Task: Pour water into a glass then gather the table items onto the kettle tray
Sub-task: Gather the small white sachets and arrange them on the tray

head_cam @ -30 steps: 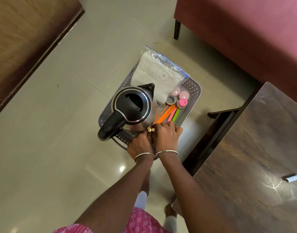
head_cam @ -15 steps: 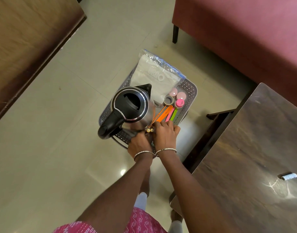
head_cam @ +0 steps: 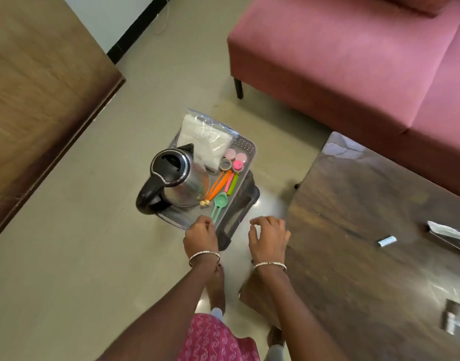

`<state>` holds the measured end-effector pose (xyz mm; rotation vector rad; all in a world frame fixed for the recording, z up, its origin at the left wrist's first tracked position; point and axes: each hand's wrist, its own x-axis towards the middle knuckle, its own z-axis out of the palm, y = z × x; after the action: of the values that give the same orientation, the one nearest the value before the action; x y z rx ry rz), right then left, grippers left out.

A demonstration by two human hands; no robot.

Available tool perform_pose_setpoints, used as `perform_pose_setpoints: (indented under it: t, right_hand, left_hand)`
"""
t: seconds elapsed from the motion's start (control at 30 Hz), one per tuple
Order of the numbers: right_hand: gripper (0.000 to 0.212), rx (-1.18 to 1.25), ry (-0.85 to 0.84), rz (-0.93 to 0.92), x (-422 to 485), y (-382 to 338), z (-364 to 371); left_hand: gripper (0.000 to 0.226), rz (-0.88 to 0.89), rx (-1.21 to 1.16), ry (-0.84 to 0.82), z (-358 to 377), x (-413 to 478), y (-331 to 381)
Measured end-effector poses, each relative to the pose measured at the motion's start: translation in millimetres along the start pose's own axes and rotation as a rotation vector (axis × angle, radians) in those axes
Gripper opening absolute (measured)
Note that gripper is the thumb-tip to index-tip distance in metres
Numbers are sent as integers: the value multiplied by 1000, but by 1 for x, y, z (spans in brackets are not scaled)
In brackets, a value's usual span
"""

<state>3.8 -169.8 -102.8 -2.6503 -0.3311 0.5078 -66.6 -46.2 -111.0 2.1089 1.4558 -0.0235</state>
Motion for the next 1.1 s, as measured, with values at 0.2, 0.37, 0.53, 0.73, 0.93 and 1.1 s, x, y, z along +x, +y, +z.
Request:
perform_pose_setpoints:
  t: [0.2,0.37,0.53,0.73,0.93,1.1]
  right_hand:
    - [15,64,-33,133,-43,73,-42]
    - [11,105,32,261,-77,171,-92]
    - [10,158,75,382,-94,259,-137]
    - [11,168,169,519,-100,351,-177]
    - [9,243,287,639,-100,420,-188]
    - [11,267,376,756,-89,463,-182]
  left_hand:
    - [5,117,-59,-92,24,-72,26]
    - [4,249,-7,-192,76,-160,77]
    - [4,352,-77,-286,122,-221,127]
    - [6,446,31,-331,171,-256,184]
    - [12,512,91,-423,227,-250,232]
    - [19,545,175,-385,258,-239,259]
